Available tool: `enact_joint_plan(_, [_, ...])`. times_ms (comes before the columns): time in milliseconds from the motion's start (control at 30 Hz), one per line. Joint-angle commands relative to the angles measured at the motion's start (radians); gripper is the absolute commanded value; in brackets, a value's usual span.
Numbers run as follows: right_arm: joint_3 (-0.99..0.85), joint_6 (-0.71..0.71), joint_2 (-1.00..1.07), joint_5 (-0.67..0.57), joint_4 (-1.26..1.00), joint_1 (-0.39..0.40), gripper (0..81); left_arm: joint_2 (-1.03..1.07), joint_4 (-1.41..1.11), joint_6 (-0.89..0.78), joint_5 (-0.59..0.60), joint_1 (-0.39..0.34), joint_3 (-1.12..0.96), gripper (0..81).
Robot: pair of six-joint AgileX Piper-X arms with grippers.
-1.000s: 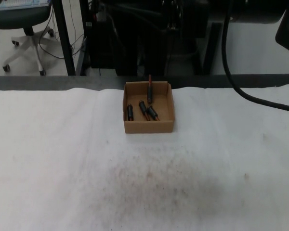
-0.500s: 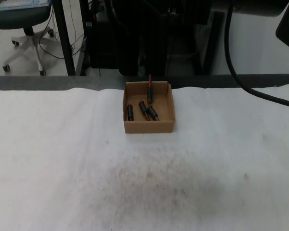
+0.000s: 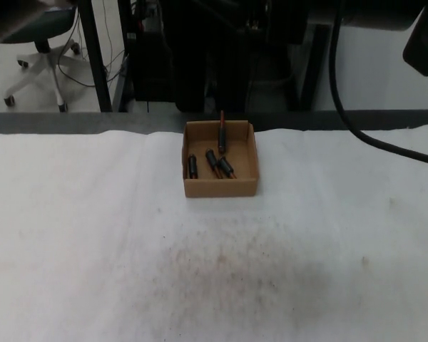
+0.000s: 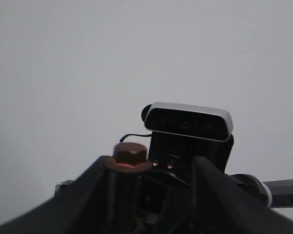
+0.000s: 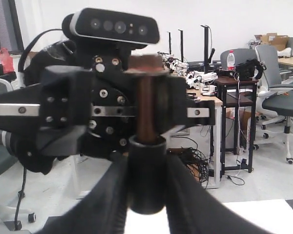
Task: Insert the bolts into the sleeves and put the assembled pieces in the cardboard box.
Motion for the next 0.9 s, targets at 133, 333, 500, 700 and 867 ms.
enact_joint_plan(133, [-0.012,0.002,-0.007,0.000,-0.022,-0.002,0.8,-0.005,0.010,-0.056,0.022,-0.003,0.001,57.5])
enact_joint_plan(333, [-0.012,0.002,-0.007,0.004,-0.022,-0.016,0.8,-0.005,0.023,-0.032,-0.001,0.019,0.001,57.5])
enact_joint_plan(500, [-0.012,0.002,-0.007,0.160,0.003,-0.043,0.8,-0.005,0.023,-0.009,-0.108,0.083,0.001,54.0])
enact_joint_plan(700, [-0.012,-0.038,0.002,0.585,0.206,-0.072,0.8,-0.007,0.022,-0.007,-0.164,0.149,0.001,6.2])
enact_joint_plan(867, [-0.057,-0.095,0.116,0.715,0.423,-0.096,0.8,-0.007,0.089,0.072,-0.164,0.154,0.001,0.3])
